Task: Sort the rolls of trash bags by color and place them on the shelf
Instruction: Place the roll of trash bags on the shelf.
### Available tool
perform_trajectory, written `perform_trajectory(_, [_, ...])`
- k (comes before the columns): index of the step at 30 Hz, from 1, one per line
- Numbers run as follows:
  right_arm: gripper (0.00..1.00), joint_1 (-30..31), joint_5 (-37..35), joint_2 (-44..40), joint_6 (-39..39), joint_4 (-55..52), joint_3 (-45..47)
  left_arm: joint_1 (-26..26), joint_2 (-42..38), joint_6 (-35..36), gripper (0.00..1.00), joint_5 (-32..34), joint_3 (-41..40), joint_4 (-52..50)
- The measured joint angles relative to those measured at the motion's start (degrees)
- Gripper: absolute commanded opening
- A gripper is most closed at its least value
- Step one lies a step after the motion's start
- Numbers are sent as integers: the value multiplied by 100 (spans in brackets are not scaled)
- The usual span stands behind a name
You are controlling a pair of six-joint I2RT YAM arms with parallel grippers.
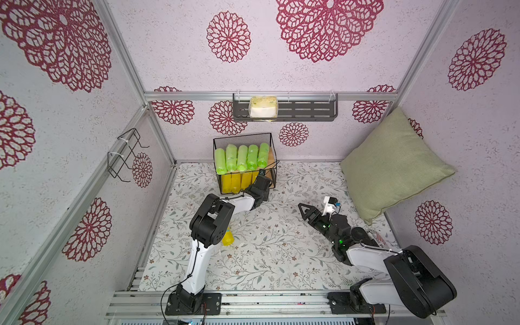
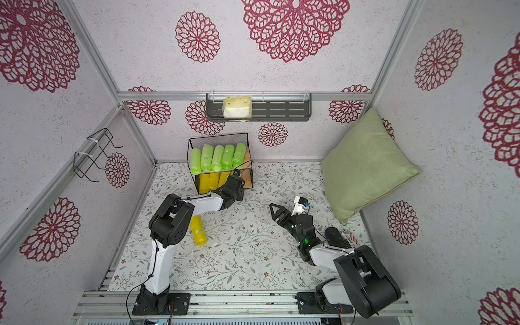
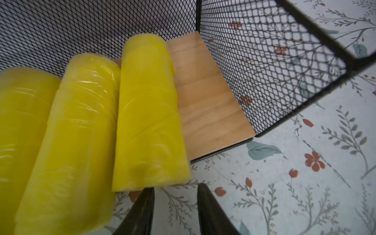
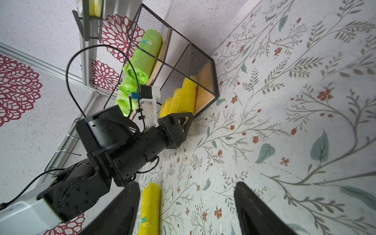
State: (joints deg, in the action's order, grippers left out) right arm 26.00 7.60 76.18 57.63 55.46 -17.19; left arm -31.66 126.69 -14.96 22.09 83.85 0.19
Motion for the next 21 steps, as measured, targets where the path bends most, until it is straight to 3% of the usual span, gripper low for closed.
perform_trajectory(11, [77,2,-7,-2,-83,-33,-2,-42,-533,-234,63,-496,-841,44])
perform_trajectory(15, [77,94,-87,-116,-417,-413,-57,-98,-1327,-417,67,-811,-1403,-101])
perform_trajectory(21, [77,656,-649,-551,-1515,-1416,-555,-179,-2986,-772,71,-951,-2304,-470])
